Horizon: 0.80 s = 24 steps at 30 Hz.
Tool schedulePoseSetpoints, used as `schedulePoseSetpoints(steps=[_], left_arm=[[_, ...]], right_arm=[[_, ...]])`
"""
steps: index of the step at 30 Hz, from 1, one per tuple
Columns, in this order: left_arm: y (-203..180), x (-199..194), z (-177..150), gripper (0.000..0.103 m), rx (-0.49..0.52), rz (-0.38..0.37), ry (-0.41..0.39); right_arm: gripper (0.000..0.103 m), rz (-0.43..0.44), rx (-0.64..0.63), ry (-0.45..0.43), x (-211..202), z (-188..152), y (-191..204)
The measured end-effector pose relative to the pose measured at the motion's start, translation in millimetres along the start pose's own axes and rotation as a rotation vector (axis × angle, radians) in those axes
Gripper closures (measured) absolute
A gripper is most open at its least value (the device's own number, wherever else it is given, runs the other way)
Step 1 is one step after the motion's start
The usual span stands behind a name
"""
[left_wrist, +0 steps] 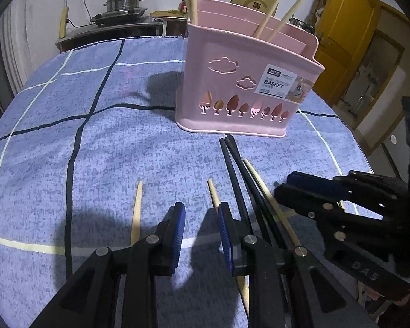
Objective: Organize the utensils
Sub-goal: 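Move both open tools back down to the chopsticks on the cloth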
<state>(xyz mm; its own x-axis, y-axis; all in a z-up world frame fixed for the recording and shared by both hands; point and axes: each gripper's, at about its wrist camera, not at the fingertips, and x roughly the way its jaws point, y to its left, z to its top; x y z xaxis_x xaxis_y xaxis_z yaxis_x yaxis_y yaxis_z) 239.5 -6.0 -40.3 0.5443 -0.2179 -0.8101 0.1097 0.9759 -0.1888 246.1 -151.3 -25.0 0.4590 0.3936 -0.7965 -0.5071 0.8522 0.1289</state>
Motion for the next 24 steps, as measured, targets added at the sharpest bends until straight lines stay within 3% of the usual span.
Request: schedulePoseSetpoints(steps=[24], left_arm=[[-13,2,-2,0.078,0.042,0.015,-0.006]], right_arm=[[0.089,-0.039,-0.017,0.025,14,4,-6]])
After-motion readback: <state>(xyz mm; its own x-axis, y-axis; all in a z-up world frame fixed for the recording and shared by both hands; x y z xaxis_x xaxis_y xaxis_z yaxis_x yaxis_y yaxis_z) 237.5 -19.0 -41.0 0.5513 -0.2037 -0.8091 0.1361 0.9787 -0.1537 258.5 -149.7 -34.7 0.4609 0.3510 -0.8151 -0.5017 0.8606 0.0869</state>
